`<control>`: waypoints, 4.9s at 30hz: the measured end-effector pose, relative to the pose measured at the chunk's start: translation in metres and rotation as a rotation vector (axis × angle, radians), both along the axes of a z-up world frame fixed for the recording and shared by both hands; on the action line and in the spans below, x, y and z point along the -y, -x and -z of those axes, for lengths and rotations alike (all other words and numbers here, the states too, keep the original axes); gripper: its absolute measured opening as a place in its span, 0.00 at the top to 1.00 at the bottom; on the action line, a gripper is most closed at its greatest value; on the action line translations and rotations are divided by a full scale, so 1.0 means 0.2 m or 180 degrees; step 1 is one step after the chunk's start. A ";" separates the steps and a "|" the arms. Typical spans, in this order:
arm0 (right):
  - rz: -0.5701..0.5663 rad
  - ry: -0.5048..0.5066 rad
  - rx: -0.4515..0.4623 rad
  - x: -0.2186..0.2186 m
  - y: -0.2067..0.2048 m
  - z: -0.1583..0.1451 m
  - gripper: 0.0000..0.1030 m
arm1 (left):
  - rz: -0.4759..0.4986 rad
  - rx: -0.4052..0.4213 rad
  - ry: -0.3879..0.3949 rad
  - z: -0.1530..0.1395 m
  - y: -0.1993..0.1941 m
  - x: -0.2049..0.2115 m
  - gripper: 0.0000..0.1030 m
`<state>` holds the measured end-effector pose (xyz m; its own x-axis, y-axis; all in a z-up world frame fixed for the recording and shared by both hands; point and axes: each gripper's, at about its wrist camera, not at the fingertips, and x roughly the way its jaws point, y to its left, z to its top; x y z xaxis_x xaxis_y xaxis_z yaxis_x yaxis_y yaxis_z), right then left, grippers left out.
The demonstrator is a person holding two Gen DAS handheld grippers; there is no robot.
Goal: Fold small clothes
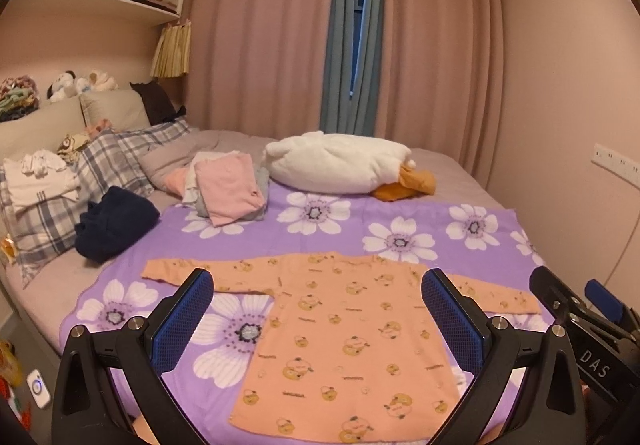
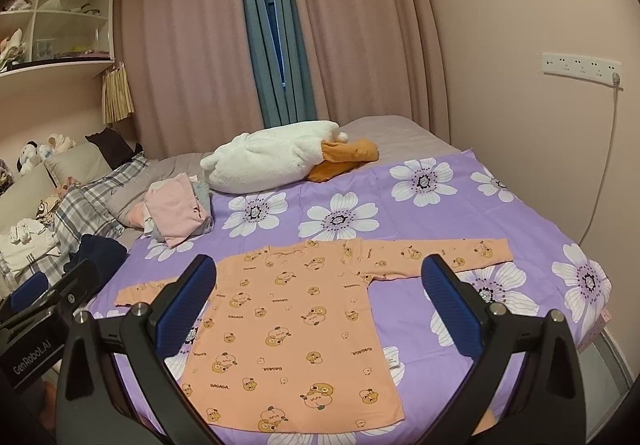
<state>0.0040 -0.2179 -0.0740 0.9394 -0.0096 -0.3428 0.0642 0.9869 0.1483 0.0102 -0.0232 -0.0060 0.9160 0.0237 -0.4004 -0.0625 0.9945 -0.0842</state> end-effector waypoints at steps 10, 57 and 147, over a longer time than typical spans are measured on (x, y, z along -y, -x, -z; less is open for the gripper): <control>-0.0042 0.0001 0.0017 0.00 0.00 -0.01 0.00 | -0.0003 -0.0012 0.0020 0.00 0.00 0.00 0.00; -0.0004 0.0173 -0.0249 -0.09 -0.27 0.07 0.00 | -0.0260 -0.0222 -0.0030 0.15 -0.22 -0.13 0.00; 0.0883 -0.1425 -0.1063 1.15 -1.47 0.89 0.94 | 0.0841 -0.2060 0.1840 1.49 -1.69 -0.61 0.91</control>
<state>0.2983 -0.4474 -0.2521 0.7638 -0.0254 -0.6449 0.4237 0.7735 0.4714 0.3474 0.0988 -0.3044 0.4550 -0.5200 -0.7229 -0.0470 0.7967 -0.6026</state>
